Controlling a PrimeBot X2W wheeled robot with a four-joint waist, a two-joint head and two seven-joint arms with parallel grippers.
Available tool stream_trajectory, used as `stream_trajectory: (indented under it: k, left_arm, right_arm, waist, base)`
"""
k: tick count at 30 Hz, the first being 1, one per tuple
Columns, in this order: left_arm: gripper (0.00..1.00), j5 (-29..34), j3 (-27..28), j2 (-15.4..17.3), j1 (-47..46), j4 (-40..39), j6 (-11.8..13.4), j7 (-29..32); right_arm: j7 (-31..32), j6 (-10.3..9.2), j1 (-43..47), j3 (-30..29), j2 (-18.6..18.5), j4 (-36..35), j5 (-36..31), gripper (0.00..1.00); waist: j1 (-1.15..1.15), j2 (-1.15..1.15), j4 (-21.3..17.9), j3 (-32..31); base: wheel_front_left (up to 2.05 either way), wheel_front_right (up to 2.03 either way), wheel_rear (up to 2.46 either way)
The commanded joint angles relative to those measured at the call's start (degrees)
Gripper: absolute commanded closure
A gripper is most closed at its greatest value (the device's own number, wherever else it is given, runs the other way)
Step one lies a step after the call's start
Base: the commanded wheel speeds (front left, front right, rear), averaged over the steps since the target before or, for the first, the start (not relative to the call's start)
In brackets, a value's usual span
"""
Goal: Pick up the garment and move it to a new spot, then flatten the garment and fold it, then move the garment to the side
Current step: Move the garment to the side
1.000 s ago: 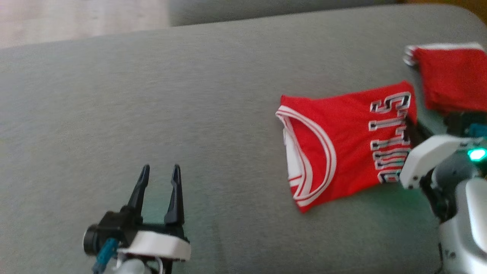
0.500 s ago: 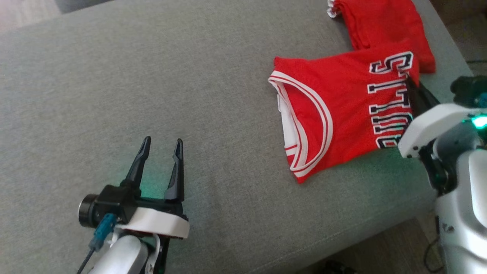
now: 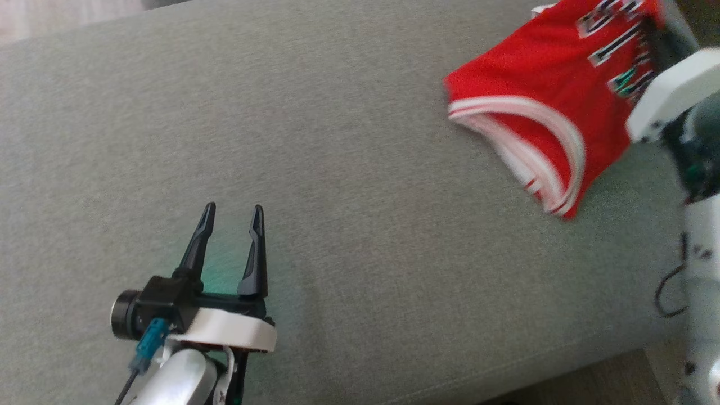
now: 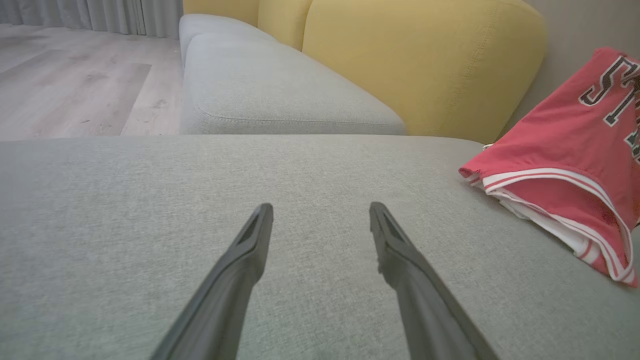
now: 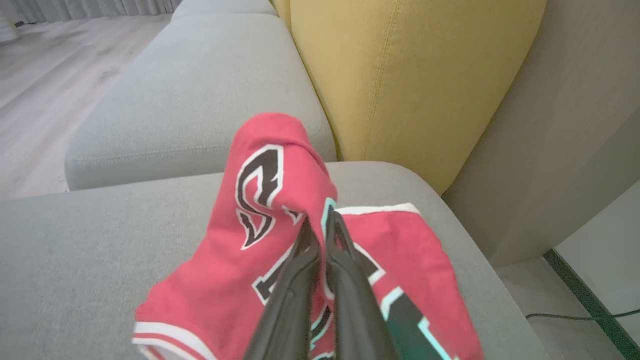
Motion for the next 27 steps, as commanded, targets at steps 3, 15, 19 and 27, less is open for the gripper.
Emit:
stream_trajectory:
  k: [3,15,19,27]
  left_arm:
    - [0.00,-0.46,2.39,0.13,-0.17,-1.45,0.25,-0.89]
    - [0.00,0.04,2.07,0.30,-1.21,-1.70,0.03,-1.14]
    - [0.00,0.40,1.79,0.54,-2.02,-1.92,-0.04,-0.85]
    - [0.00,0.54,1.71,0.90,-2.64,-2.00,0.20,-0.63]
  right_arm:
    - [1.26,-0.04,-5.00,-1.59,-2.54,-1.07,-0.24,1.00]
    - [3.36,-0.04,-9.53,-13.20,-9.26,2.21,-3.45,1.00]
    - [1.44,-0.04,-9.24,-16.84,-10.57,4.13,-6.40,0.74]
    - [-2.70,-0.04,-8.85,-20.31,-7.61,6.25,-10.23,0.00]
  waist:
    - [0.00,0.00,2.23,0.25]
    - [0.00,0.00,5.65,3.99]
    - [0.00,0.00,6.42,5.70]
    - [0.00,0.00,6.61,6.79]
  base:
    - [0.00,0.00,0.00]
    - [0.00,0.00,0.00]
    - [0.00,0.00,0.00]
    - [0.00,0.00,0.00]
